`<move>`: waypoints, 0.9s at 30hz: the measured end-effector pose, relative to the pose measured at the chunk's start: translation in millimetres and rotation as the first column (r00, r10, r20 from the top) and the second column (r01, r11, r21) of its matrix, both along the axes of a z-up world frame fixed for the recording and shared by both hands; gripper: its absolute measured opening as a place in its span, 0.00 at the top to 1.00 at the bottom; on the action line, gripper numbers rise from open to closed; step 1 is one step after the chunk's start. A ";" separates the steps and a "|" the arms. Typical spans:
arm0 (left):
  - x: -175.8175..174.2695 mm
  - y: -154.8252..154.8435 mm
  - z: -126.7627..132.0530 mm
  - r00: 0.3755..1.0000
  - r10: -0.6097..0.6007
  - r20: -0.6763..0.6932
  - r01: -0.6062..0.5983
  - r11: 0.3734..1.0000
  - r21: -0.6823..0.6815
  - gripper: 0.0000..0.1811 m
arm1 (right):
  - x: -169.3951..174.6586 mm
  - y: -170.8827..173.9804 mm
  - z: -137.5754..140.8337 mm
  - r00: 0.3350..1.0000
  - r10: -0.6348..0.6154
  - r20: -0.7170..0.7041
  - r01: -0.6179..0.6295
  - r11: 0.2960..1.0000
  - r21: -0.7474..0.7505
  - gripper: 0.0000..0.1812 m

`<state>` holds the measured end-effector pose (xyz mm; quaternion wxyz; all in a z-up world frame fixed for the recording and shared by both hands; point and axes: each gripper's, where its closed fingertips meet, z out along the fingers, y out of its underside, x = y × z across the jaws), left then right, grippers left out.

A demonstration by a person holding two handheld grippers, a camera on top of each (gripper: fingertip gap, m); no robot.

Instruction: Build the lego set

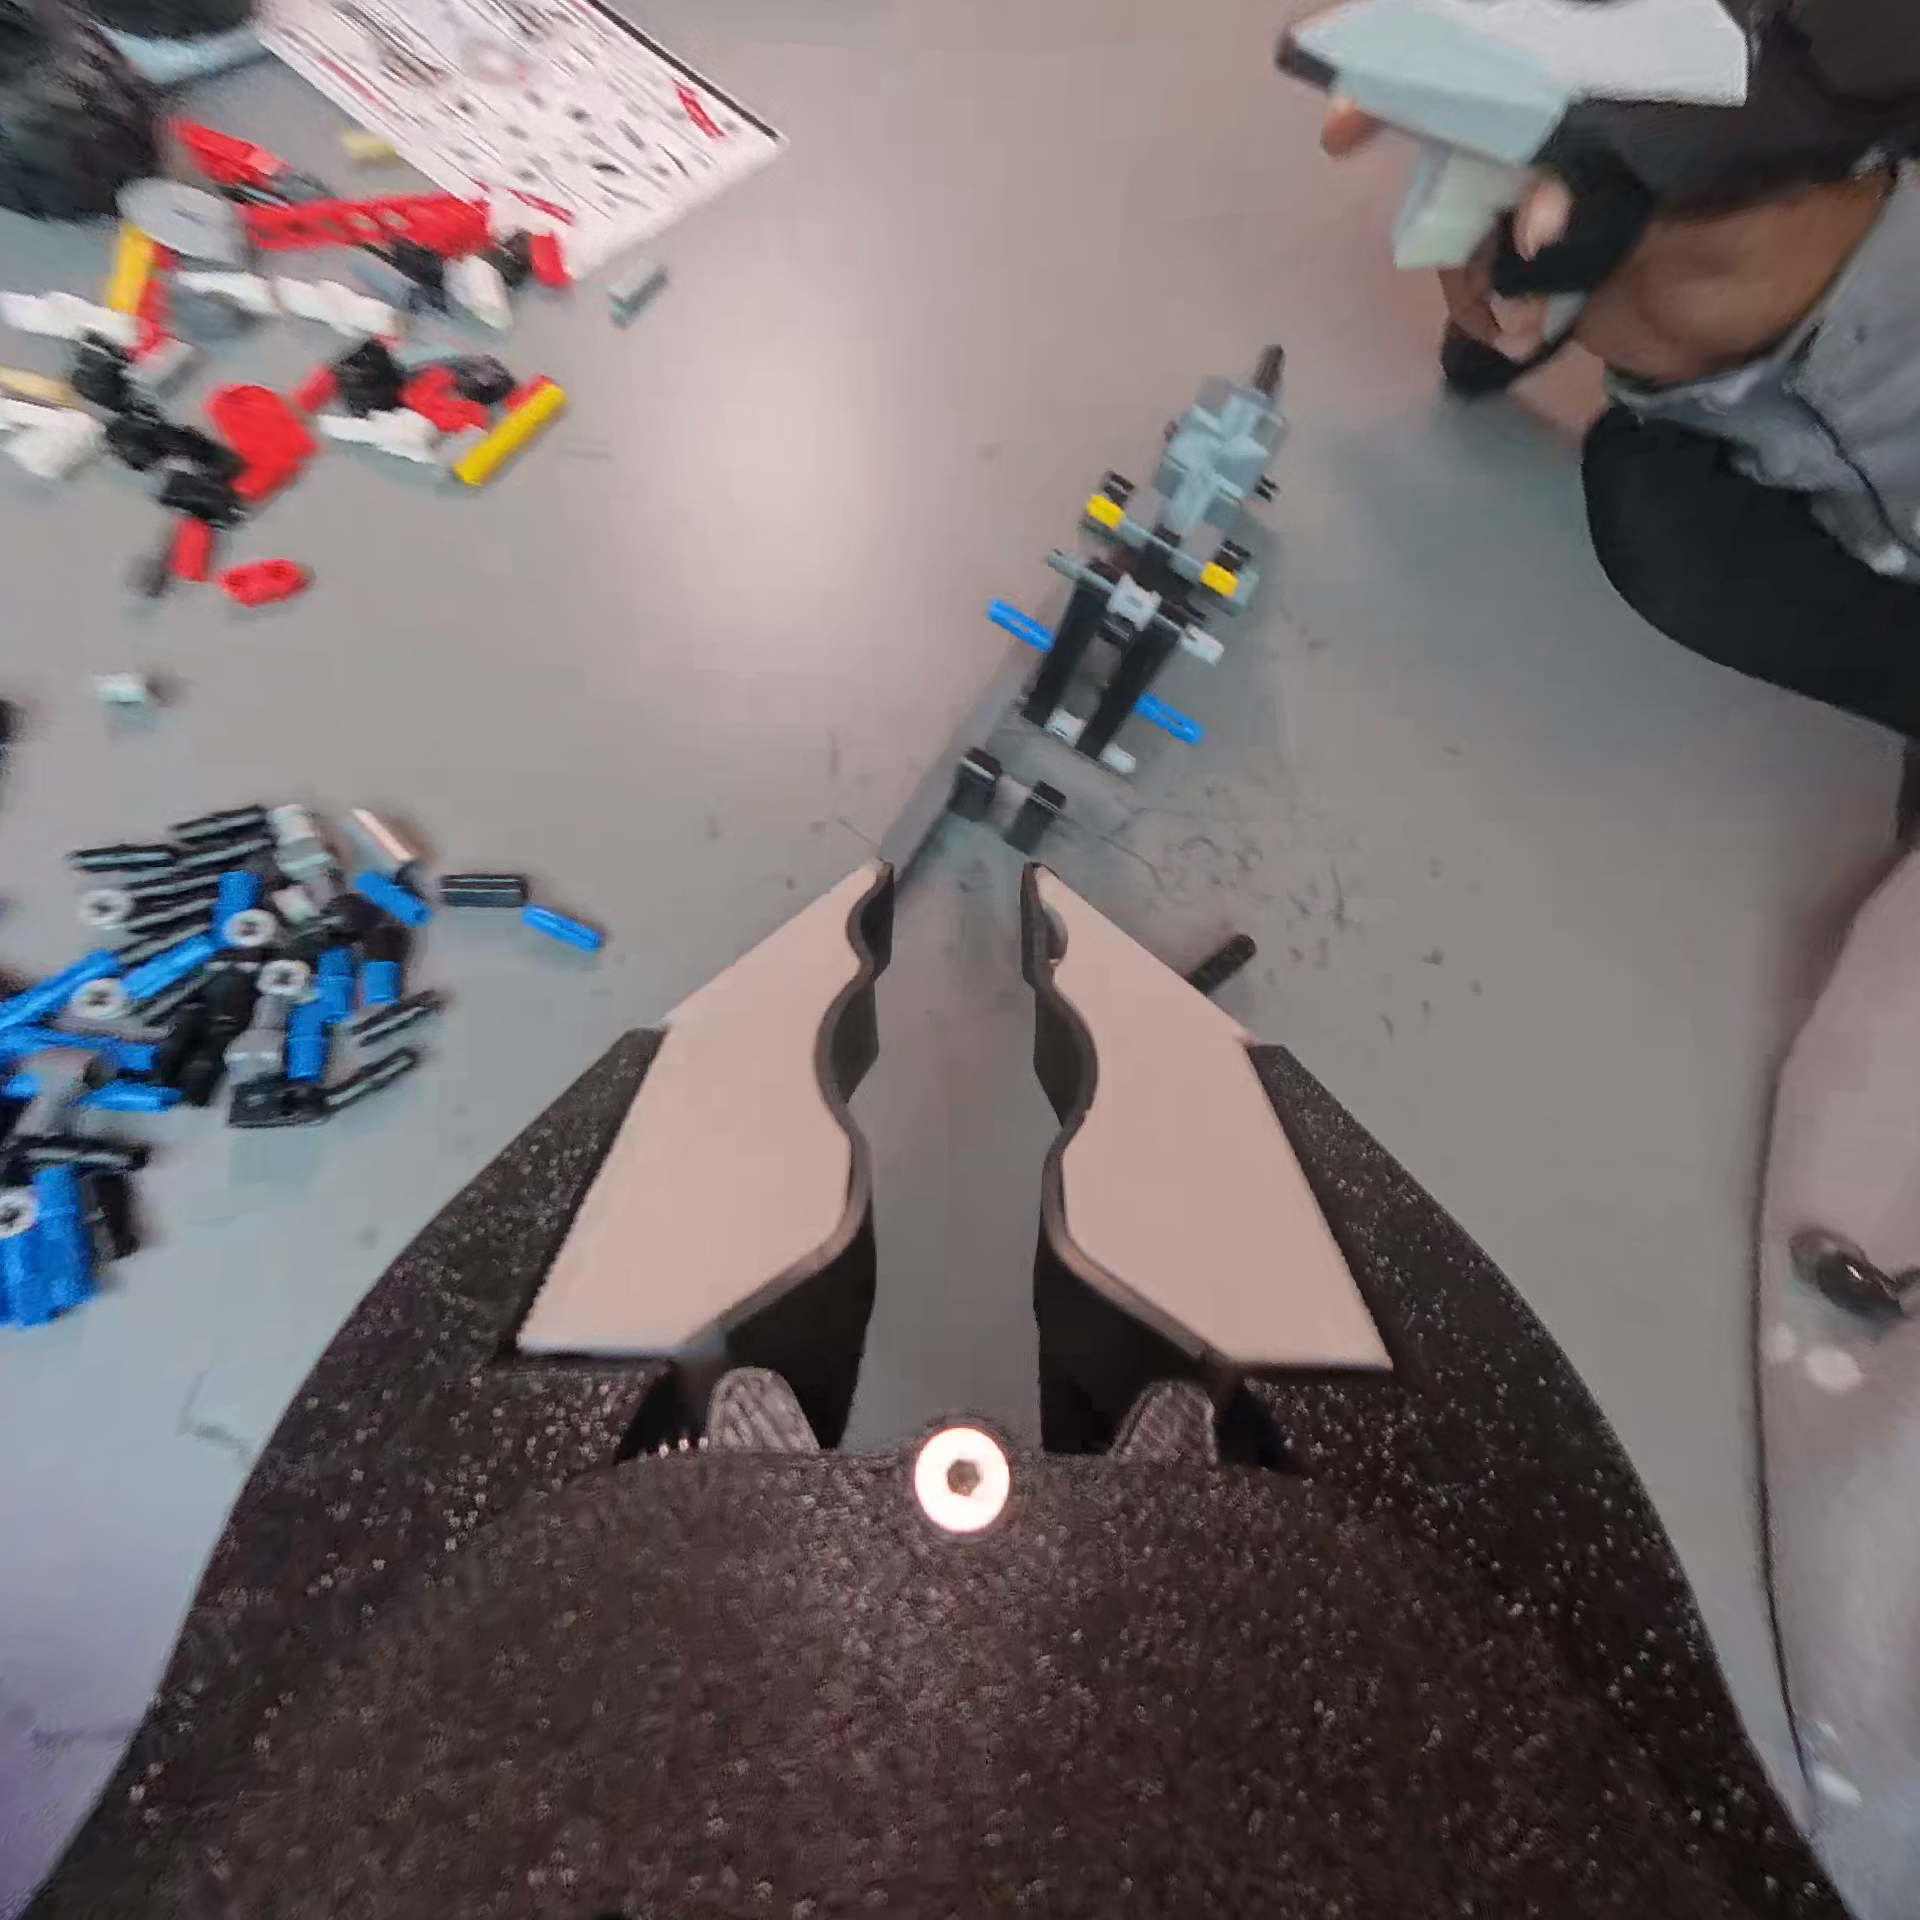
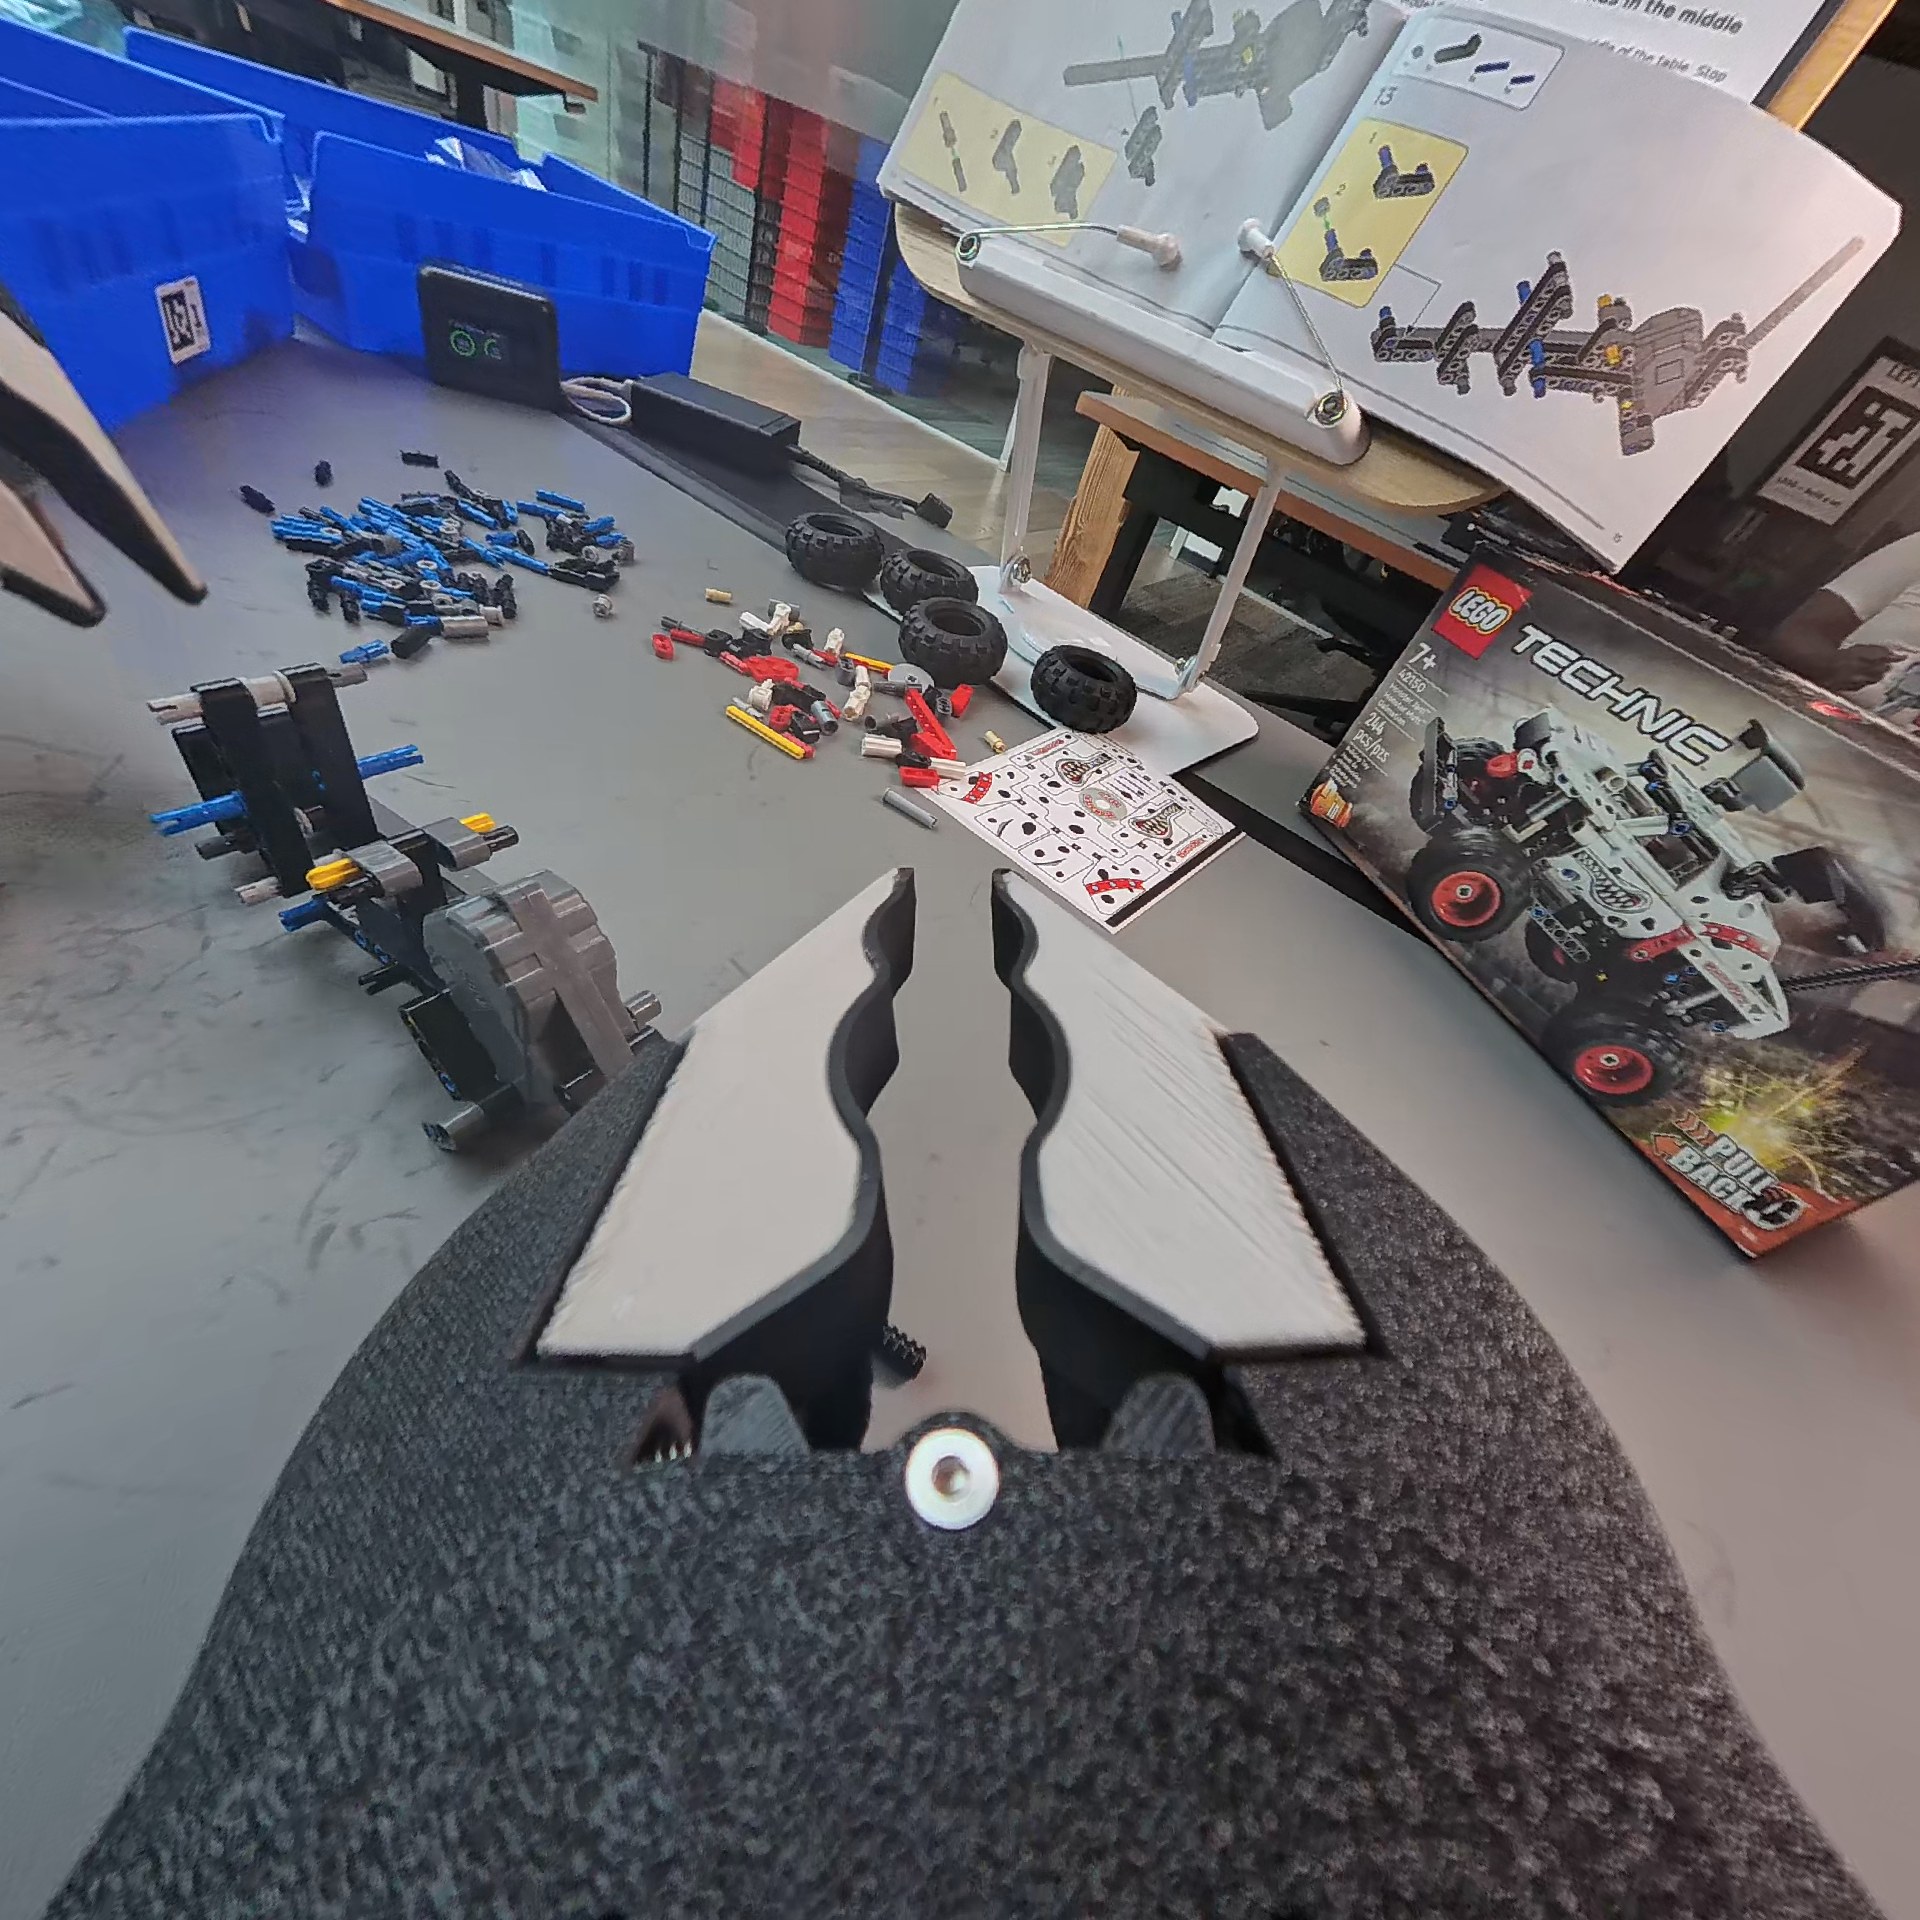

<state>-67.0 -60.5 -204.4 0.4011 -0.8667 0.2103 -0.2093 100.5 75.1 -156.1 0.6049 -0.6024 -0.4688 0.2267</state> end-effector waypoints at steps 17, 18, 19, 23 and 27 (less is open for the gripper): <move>-56.6 19.6 55.6 0.921 0.377 0.103 -0.380 0.804 0.457 0.75 | -16.2 14.8 16.2 0.997 0.073 0.034 -0.073 0.997 0.012 0.92; -55.9 19.7 55.5 0.921 0.374 0.105 -0.379 0.805 0.457 0.75 | -24.1 14.4 15.8 0.990 0.125 0.068 -0.123 0.992 -0.035 0.92; -55.1 19.9 55.5 0.923 0.370 0.107 -0.376 0.806 0.457 0.75 | -33.1 13.1 15.9 0.980 0.177 0.095 -0.171 0.982 -0.075 0.91; -52.8 19.3 56.0 0.928 0.356 0.112 -0.366 0.809 0.460 0.75 | -75.4 25.1 19.8 0.942 0.278 0.186 -0.269 0.960 -0.074 0.90; -55.7 16.4 62.4 0.927 0.354 0.124 -0.367 0.788 0.494 0.81 | -124.7 42.1 6.1 0.895 0.365 0.255 -0.343 0.931 -0.127 0.90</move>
